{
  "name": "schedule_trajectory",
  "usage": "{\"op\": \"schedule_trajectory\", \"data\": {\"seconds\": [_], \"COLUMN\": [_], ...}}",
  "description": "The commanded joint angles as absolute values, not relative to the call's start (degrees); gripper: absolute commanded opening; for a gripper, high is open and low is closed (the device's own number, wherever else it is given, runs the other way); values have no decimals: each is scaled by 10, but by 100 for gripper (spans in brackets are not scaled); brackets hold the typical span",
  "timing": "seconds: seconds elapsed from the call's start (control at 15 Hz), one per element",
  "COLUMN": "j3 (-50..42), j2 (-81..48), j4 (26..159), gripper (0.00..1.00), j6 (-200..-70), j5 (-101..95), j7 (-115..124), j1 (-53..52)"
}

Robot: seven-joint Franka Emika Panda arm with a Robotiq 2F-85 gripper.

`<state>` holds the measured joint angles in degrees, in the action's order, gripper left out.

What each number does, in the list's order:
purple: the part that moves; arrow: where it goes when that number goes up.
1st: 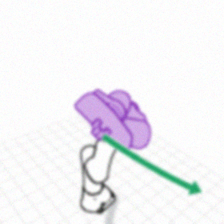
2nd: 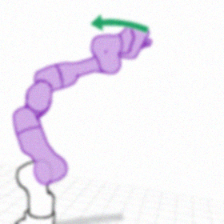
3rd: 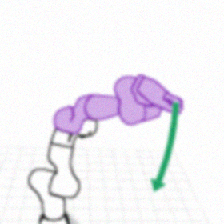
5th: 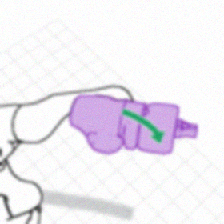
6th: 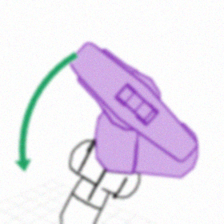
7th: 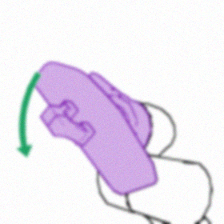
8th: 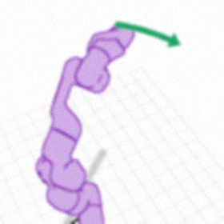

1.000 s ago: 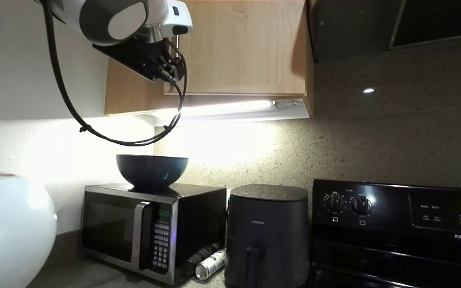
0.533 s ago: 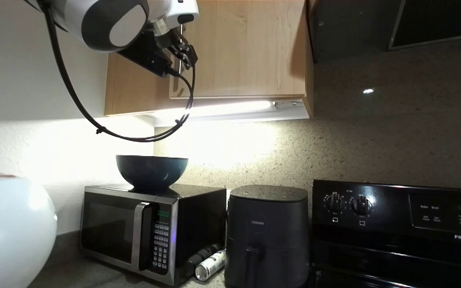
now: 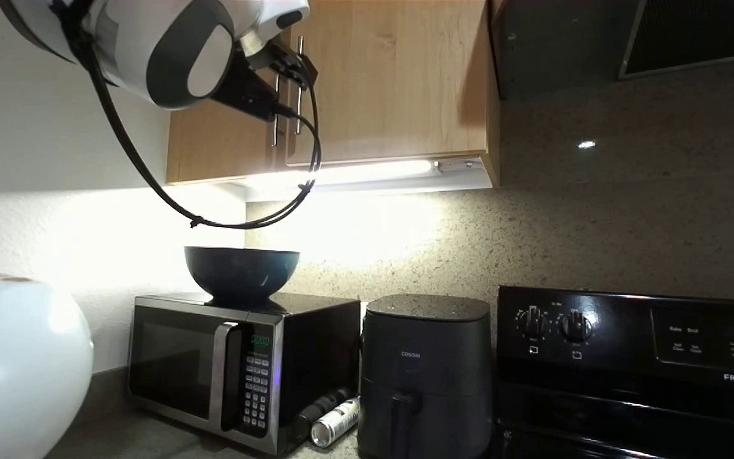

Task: Close the cupboard

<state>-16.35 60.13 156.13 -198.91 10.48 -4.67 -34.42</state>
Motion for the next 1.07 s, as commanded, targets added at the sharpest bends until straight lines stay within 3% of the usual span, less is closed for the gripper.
{"op": "schedule_trajectory", "data": {"seconds": [0.0, 0.33, 0.4, 1.0], "j3": [-118, -30, -58, 17], "j2": [611, 638, 631, 654], "j4": [1525, 1466, 1477, 1366], "gripper": [100, 100, 100, 100], "j6": [-1991, -1983, -1983, -1981], "j5": [74, 77, 68, 66], "j7": [4, 31, 30, 28], "j1": [-248, -111, -153, -20]}}
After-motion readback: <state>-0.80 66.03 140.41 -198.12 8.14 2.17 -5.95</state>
